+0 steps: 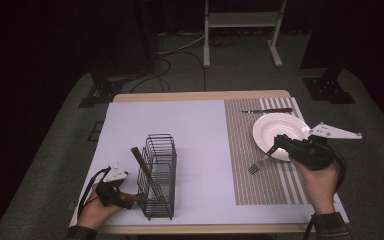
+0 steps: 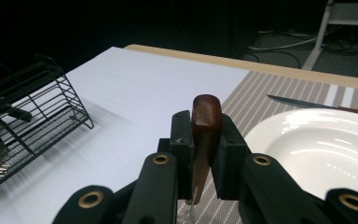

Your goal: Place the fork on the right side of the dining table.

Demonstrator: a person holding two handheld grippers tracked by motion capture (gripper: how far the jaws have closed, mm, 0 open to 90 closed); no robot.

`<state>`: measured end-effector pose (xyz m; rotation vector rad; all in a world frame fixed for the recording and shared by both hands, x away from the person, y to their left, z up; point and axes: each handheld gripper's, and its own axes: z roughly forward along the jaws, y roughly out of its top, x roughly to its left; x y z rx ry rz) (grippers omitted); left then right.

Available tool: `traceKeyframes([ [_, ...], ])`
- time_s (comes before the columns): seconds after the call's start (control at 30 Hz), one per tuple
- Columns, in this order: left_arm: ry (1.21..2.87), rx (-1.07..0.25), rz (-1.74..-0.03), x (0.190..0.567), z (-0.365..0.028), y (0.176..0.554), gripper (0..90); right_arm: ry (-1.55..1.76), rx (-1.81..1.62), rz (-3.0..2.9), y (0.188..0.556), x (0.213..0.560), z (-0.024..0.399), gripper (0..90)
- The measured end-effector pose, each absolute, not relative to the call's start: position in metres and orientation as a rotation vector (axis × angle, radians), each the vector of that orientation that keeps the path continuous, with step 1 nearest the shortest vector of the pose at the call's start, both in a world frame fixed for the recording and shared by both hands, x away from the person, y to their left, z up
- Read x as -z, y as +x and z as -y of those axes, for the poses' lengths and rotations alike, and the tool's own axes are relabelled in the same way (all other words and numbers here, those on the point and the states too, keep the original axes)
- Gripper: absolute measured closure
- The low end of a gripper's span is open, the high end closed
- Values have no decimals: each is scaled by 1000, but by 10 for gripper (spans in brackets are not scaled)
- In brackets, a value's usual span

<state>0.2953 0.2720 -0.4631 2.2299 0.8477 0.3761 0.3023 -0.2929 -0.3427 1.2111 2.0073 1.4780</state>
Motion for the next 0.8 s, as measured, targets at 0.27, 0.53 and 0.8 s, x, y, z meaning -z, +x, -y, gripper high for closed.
traceKeyframes([
  [0.27,2230,-376,-848,463,-272,295,0,1244,-1475,-1981,297,346,303,800],
  [0.53,2230,-376,-847,463,-272,295,0,1275,-1477,-1957,295,349,310,787],
  [0.8,2230,-376,-847,463,-272,295,0,1305,-1453,-1931,290,353,317,769],
])
